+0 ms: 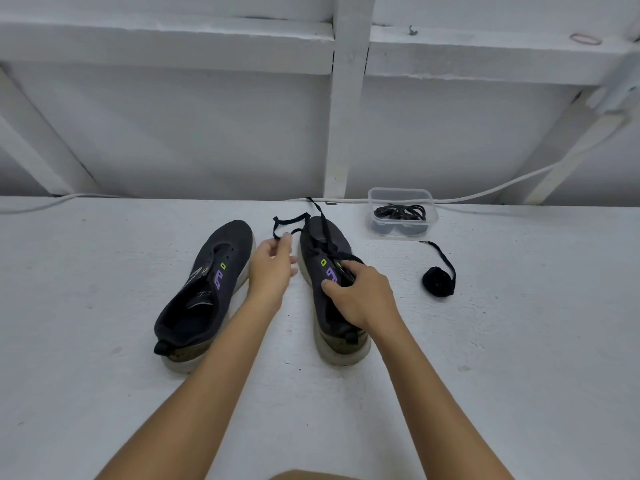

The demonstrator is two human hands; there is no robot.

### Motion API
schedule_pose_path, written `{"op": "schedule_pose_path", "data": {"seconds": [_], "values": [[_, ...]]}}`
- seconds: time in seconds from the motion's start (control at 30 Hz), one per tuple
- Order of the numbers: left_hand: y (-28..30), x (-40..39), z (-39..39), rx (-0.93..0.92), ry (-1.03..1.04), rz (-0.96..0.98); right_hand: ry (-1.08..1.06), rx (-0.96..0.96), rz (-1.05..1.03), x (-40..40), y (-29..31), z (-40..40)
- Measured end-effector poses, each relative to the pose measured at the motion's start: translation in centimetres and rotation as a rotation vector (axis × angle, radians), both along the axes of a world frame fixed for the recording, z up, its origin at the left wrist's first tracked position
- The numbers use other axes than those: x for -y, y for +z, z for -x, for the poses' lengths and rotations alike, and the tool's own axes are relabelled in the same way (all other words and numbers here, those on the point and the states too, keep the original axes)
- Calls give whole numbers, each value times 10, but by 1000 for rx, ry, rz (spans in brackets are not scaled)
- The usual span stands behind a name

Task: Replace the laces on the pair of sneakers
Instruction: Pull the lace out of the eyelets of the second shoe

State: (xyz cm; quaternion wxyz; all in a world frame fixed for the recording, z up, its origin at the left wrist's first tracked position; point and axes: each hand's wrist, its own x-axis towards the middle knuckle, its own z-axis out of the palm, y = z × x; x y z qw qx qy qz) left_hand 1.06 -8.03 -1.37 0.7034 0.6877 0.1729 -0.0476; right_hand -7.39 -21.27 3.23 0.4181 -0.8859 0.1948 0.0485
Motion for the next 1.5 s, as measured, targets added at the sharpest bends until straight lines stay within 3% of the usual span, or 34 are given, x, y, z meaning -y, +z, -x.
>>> {"op": "schedule_pose_path", "data": {"seconds": [0.1,0.3,0.4,0.53,0.6,0.73,0.9,1.0,1.1,1.17,1.37,1.5], "values": [[-9,4,9,-11,-194,-27,10,4,16,0,0,-1],[-5,4,7,157,-226,-237,13,11,24,0,-1,-1],[3,4,2,228,-58,-296,8,12,-5,1,0,1],[10,-1,-2,233,249,-220,-3,3,-14,0,-3,0],[9,-2,0,163,147,-194,-3,1,-3,0,-3,-1],[-1,0,7,75,-248,-185,0,4,12,0,-1,0],[2,2,7,178,-277,-287,1,8,13,0,-2,0],[7,1,1,214,-170,-307,3,5,9,1,-2,0],[12,0,-4,181,147,-112,2,7,-8,0,-3,0],[15,0,-2,140,239,-30,1,8,-10,0,-3,0],[1,1,6,18,-263,-53,6,8,7,1,-2,-1],[-6,3,4,95,-254,-163,8,10,9,1,-2,0]]}}
